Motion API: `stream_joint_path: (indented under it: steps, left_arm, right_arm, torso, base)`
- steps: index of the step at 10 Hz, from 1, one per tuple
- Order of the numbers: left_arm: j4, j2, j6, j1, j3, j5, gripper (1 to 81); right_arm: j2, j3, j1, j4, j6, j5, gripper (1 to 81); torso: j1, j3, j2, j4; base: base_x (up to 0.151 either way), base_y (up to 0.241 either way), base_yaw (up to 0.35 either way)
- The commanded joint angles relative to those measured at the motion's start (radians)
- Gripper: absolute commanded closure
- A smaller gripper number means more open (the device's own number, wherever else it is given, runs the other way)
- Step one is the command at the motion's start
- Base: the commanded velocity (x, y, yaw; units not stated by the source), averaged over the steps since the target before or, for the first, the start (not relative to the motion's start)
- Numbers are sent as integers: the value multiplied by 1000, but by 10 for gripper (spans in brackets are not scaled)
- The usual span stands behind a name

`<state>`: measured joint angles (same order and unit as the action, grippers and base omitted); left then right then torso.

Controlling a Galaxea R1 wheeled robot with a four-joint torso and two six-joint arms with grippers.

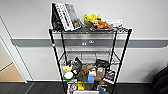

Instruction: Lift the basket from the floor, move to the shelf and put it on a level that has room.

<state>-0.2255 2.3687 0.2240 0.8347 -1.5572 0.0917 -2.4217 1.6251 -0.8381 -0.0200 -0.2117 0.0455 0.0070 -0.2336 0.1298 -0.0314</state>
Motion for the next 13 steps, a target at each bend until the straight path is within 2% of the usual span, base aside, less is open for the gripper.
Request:
stream_joint_path:
  steps: [1, 9, 13]
  left_arm:
    - [-9, -26, 5, -144, 95, 17, 811]
    - [12, -115, 5, -154, 285, 77, 811]
    - [22, -144, 5, -159, 351, 80, 811]
  right_arm:
    - [39, -125, 151, -12, -8, 63, 811]
    - [119, -278, 162, -6, -2, 112, 811]
    - [158, -354, 165, -6, 6, 139, 811]
  torso:
    - [0, 0, 0, 0]
    - [0, 0, 0, 0]
    - [0, 0, 0, 0]
  base:
    - [93, 0, 0]
    - [93, 0, 0]
    - [94, 0, 0]
